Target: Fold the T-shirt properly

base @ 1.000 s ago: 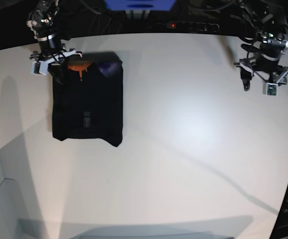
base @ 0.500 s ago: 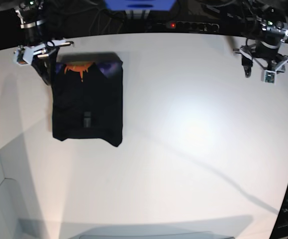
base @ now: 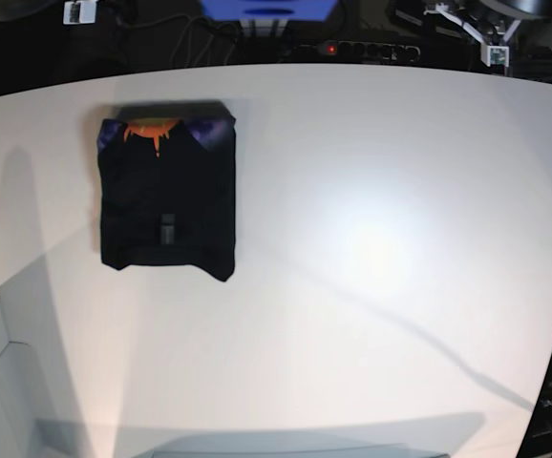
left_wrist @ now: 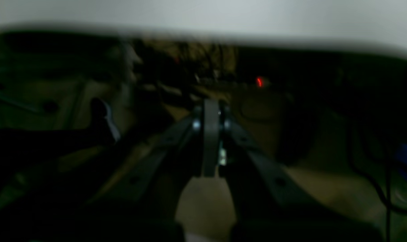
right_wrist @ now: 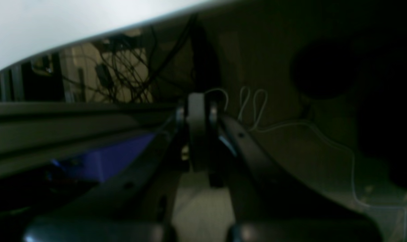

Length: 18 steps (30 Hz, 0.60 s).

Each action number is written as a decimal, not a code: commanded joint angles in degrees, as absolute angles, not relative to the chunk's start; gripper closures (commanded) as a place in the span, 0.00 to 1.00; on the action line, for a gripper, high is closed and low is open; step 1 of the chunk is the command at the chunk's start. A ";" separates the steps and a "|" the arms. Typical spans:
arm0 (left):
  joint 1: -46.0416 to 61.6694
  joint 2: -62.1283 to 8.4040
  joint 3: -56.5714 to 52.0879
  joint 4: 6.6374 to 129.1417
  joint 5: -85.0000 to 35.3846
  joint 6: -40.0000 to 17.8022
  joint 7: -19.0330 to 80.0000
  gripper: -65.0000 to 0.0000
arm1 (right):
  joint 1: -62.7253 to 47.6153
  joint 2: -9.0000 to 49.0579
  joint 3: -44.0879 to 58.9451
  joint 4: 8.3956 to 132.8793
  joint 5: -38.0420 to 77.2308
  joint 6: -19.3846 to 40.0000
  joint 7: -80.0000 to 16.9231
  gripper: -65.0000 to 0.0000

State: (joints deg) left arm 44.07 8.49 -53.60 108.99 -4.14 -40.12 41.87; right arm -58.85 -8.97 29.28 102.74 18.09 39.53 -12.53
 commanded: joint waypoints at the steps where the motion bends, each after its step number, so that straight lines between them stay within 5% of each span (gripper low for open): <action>1: 44.35 8.13 -53.05 106.95 -4.09 -40.00 41.36 1.00 | -58.59 -9.00 29.32 101.32 17.54 40.00 -11.82 1.00; 9: 34.59 0.48 -44.26 75.30 -3.30 -40.00 36.88 1.00 | -42.68 -9.00 30.20 75.91 -2.15 40.00 -7.60 1.00; 16: 24.31 -4.09 -37.41 37.32 4.79 -40.00 12.62 1.00 | -35.91 -8.40 32.13 53.76 -14.02 40.00 13.14 1.00; 18: 20.88 -5.23 -34.24 25.80 5.14 -38.11 4.79 1.00 | -33.71 -7.08 32.13 46.55 -17.27 36.09 19.30 1.00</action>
